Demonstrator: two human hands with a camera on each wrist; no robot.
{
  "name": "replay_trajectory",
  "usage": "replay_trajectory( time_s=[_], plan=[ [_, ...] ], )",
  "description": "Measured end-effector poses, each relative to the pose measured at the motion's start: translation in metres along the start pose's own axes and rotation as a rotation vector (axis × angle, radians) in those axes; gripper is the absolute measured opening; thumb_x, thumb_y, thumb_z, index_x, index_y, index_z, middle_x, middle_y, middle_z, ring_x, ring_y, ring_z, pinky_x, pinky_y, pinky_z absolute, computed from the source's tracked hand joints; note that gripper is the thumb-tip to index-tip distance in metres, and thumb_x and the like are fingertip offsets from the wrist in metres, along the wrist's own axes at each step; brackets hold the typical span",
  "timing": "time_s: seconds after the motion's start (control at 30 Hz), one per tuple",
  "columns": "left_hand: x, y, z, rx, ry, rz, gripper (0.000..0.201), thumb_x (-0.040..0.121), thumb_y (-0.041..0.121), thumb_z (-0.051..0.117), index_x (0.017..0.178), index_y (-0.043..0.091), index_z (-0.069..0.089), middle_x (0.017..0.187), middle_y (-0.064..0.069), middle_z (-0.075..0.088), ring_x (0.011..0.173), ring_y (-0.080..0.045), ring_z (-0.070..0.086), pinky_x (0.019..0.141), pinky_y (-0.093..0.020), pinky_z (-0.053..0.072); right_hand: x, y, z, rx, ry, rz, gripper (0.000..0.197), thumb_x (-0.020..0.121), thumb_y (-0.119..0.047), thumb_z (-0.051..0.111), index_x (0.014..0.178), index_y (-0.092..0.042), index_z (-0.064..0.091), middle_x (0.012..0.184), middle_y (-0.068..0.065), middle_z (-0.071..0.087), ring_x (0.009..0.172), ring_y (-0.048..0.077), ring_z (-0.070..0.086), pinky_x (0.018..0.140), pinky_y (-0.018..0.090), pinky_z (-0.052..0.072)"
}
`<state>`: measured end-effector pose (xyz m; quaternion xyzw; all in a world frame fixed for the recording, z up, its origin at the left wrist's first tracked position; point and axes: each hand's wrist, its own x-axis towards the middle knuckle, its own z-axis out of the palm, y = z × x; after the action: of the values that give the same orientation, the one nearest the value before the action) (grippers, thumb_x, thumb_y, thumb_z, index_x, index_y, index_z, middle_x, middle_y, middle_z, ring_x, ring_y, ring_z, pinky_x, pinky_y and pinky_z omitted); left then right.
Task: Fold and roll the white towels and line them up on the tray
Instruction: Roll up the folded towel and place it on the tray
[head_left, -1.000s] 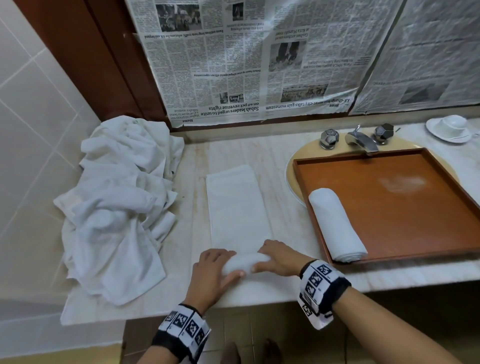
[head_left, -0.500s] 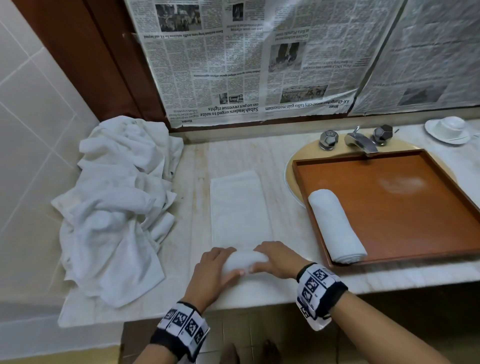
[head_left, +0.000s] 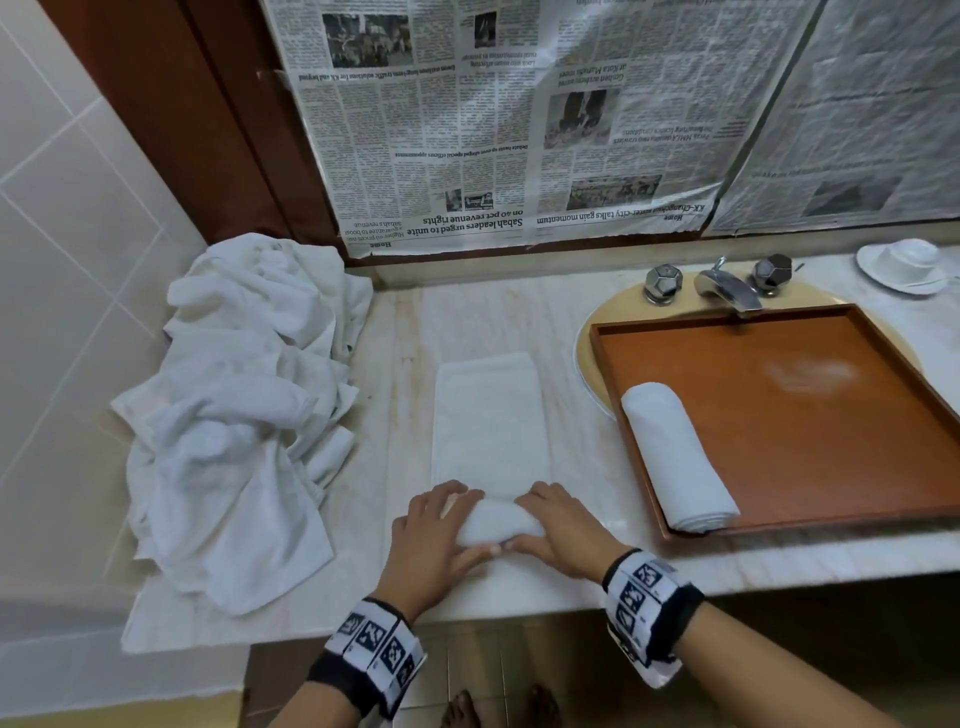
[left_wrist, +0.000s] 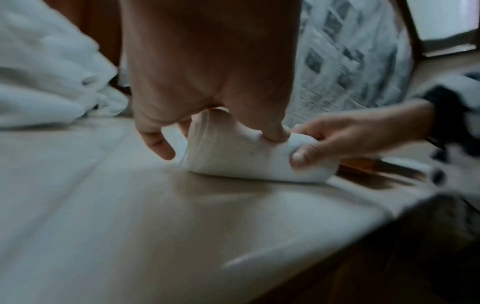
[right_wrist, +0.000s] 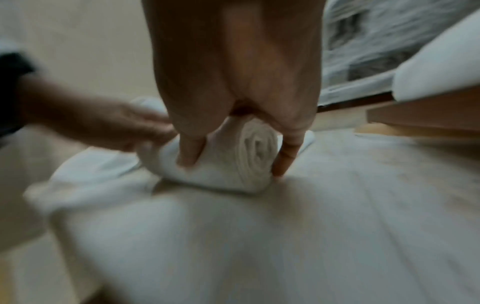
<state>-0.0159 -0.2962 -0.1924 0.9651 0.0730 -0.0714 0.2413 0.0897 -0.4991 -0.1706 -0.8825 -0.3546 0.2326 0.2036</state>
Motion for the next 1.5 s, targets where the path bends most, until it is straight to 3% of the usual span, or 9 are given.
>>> replay_trajectory(
  time_s=[0.17, 0.3, 0.4, 0.77, 0.9, 1.0, 1.17, 1.33, 1.5],
  plan=[
    [-0.003, 0.001, -0.002, -0.097, -0.106, -0.029, 0.076, 0.077, 0.087, 0.034, 0.139, 0.044, 0.046, 0.135, 0.018, 0.047, 0.125, -0.011, 0.039, 0.101, -0.038, 0.037, 0.004, -0.001, -0.019, 0.151, -0.23, 0.064, 0.042, 0.09, -0.053, 0.064, 0.108, -0.015, 0.063, 0.108, 0.003, 0.053, 0.107, 0.025, 0.05, 0.091, 0.037, 0.041],
    [0.015, 0.0, -0.016, -0.271, -0.168, -0.002, 0.072, 0.072, 0.086, 0.042, 0.118, 0.036, 0.066, 0.111, 0.01, 0.059, 0.105, -0.01, 0.051, 0.093, -0.032, 0.041, -0.012, -0.004, 0.003, -0.142, 0.205, 0.052, 0.042, 0.096, -0.049, 0.05, 0.115, -0.014, 0.061, 0.11, 0.004, 0.058, 0.099, 0.026, 0.057, 0.083, 0.038, 0.048],
    [0.022, 0.001, -0.013, -0.309, -0.146, -0.05, 0.071, 0.072, 0.084, 0.042, 0.104, 0.027, 0.07, 0.104, 0.004, 0.062, 0.101, -0.014, 0.056, 0.092, -0.032, 0.043, -0.022, -0.01, 0.025, -0.379, 0.294, -0.05, 0.051, 0.081, -0.053, 0.056, 0.112, -0.013, 0.063, 0.104, 0.004, 0.061, 0.089, 0.023, 0.061, 0.071, 0.033, 0.055],
    [-0.006, 0.013, -0.007, 0.054, -0.051, -0.036, 0.073, 0.083, 0.08, 0.04, 0.145, 0.043, 0.037, 0.144, 0.015, 0.037, 0.133, -0.014, 0.033, 0.1, -0.037, 0.039, 0.005, -0.006, -0.026, 0.096, -0.176, 0.046, 0.05, 0.09, -0.052, 0.064, 0.122, -0.015, 0.06, 0.12, 0.004, 0.059, 0.108, 0.022, 0.053, 0.094, 0.035, 0.041],
    [0.018, 0.002, -0.019, -0.122, -0.216, -0.085, 0.084, 0.068, 0.091, 0.048, 0.135, 0.041, 0.052, 0.125, 0.01, 0.05, 0.119, -0.016, 0.047, 0.101, -0.041, 0.041, -0.01, -0.008, -0.003, -0.232, 0.087, 0.01, 0.054, 0.095, -0.052, 0.05, 0.132, -0.013, 0.052, 0.125, 0.006, 0.057, 0.111, 0.027, 0.054, 0.093, 0.039, 0.045],
    [0.033, -0.006, -0.022, -0.203, -0.311, -0.114, 0.092, 0.063, 0.093, 0.051, 0.135, 0.037, 0.054, 0.128, 0.005, 0.053, 0.123, -0.022, 0.048, 0.107, -0.041, 0.039, -0.017, -0.012, 0.017, -0.397, 0.151, -0.042, 0.062, 0.079, -0.051, 0.067, 0.125, -0.011, 0.057, 0.116, 0.007, 0.059, 0.102, 0.028, 0.061, 0.08, 0.037, 0.052],
    [0.011, 0.004, -0.013, -0.21, -0.054, -0.102, 0.078, 0.076, 0.08, 0.059, 0.142, 0.042, 0.042, 0.143, 0.014, 0.039, 0.129, -0.015, 0.036, 0.105, -0.041, 0.039, 0.002, -0.008, -0.003, -0.103, 0.009, 0.034, 0.055, 0.092, -0.049, 0.059, 0.135, -0.015, 0.049, 0.13, 0.004, 0.049, 0.12, 0.023, 0.045, 0.098, 0.035, 0.039],
    [-0.006, 0.003, -0.005, -0.169, 0.052, 0.0, 0.071, 0.077, 0.085, 0.047, 0.135, 0.044, 0.05, 0.132, 0.018, 0.046, 0.121, -0.013, 0.043, 0.097, -0.036, 0.043, 0.003, -0.007, -0.022, 0.16, -0.18, 0.101, 0.051, 0.089, -0.054, 0.065, 0.115, -0.01, 0.062, 0.114, 0.006, 0.057, 0.102, 0.022, 0.053, 0.086, 0.032, 0.041],
    [0.02, -0.004, -0.013, -0.231, -0.123, -0.141, 0.085, 0.062, 0.098, 0.043, 0.125, 0.042, 0.058, 0.123, 0.014, 0.055, 0.116, -0.016, 0.049, 0.1, -0.041, 0.043, -0.016, -0.01, 0.009, -0.258, 0.188, 0.03, 0.065, 0.079, -0.061, 0.063, 0.123, -0.014, 0.058, 0.114, 0.003, 0.058, 0.099, 0.024, 0.059, 0.078, 0.035, 0.053]
  ],
)
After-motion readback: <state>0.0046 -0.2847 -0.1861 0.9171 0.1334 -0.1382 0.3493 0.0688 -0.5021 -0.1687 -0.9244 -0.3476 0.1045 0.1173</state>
